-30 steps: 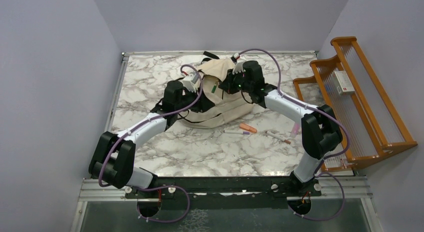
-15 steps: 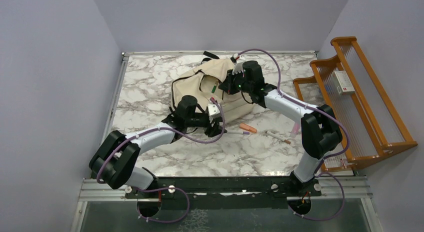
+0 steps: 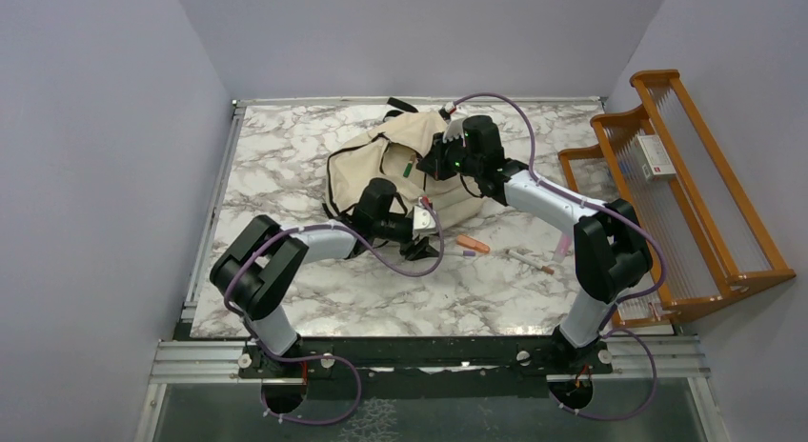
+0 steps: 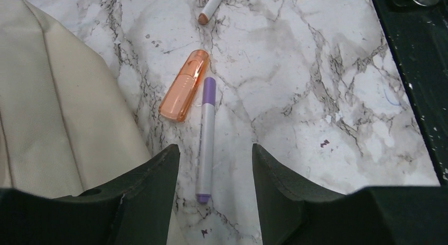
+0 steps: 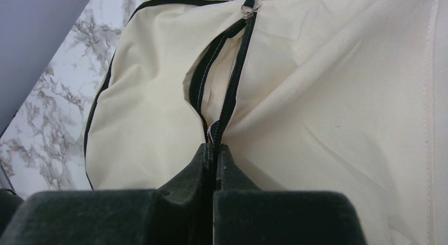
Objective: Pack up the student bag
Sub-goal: Place the stationery in the student bag.
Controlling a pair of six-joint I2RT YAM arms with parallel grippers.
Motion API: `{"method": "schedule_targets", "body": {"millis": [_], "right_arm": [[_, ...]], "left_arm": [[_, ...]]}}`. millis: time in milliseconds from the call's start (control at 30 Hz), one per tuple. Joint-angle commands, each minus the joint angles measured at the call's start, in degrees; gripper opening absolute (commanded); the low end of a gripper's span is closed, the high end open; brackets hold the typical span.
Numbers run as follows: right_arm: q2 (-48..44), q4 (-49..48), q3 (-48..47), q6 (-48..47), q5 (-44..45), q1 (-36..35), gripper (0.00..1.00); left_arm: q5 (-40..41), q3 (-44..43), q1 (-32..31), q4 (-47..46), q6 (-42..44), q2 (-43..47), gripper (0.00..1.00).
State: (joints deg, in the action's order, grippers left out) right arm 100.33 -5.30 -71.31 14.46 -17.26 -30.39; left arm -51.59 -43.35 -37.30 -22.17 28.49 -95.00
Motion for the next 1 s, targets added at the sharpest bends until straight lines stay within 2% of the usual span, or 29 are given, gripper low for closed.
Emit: {"method": "schedule_targets", "body": {"millis": [0,167,333,967], "right_arm": [[-0.36,-0.15,-0.67,-0.84,-1.29,-0.37,0.01],[-0.14,0.32,-1.07,-0.91,-1.33,-0.38,0.00],[0.19,0.40,-1.46,-1.01,-1.25,-0.37,0.00],[1.00,1.74,-1.95,-1.01,-2.71,-0.37,0.00]], "left_arm": [[3.03,-4.21,-1.20,0.06,1.21,-3.07,0.54],[5.00,-8.19,-2.96,8.67,5.86,-6.01,0.54],[8.01,-9.06,-4.09,11.90,6.75,-8.04,0.54],[15.94,-14.46,-6.08,16.18,4.85,-13.32,0.53]]}}
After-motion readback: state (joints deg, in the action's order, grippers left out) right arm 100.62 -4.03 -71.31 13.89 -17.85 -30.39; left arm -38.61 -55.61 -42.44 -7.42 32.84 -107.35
